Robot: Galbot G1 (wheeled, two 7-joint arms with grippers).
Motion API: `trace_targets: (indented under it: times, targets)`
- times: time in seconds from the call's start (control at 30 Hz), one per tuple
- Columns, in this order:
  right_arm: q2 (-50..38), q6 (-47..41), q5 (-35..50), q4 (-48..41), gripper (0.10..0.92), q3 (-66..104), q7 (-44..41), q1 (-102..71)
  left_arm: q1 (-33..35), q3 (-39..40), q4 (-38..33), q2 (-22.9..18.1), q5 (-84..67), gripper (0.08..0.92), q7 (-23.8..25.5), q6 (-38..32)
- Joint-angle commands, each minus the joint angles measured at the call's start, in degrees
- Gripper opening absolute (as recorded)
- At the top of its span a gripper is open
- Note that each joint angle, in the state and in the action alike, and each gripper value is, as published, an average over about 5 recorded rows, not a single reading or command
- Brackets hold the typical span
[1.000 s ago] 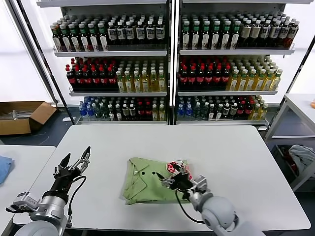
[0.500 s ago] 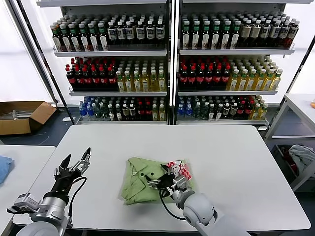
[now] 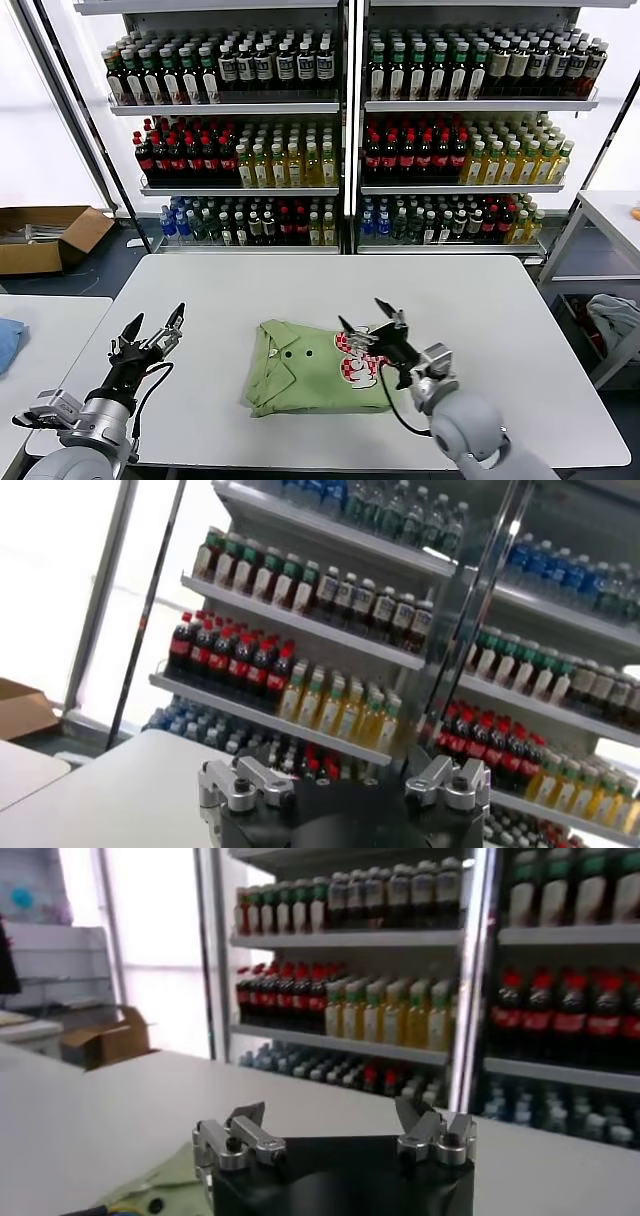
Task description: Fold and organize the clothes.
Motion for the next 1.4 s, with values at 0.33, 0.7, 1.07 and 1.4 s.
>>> trace_targets:
  times: [0.33, 0.7, 1.07, 1.4]
  targets:
    - [2.60, 5.69, 0.14, 7.18, 0.823, 31.35, -6.84, -24.64, -0.15, -0.10, 4.70, 4.67, 2.73, 0.823, 6.23, -0.14]
    - [3.87, 6.13, 0.13, 6.11, 0.823, 31.78, -6.13, -23.77, 0.41, -0.74, 7.18, 3.80, 4.81, 0.823, 8.67, -3.50]
    - [4.42, 5.78, -0.40, 6.80, 0.823, 32.10, -6.77, -25.19, 2.45, -2.09, 6.53, 0.87, 8.51, 0.823, 11.70, -5.28]
    - [4.83, 5.81, -0.76, 7.62, 0.823, 31.64, -6.81, -27.35, 3.28, -2.13, 6.09, -0.96, 9.62, 0.823, 11.76, -5.97]
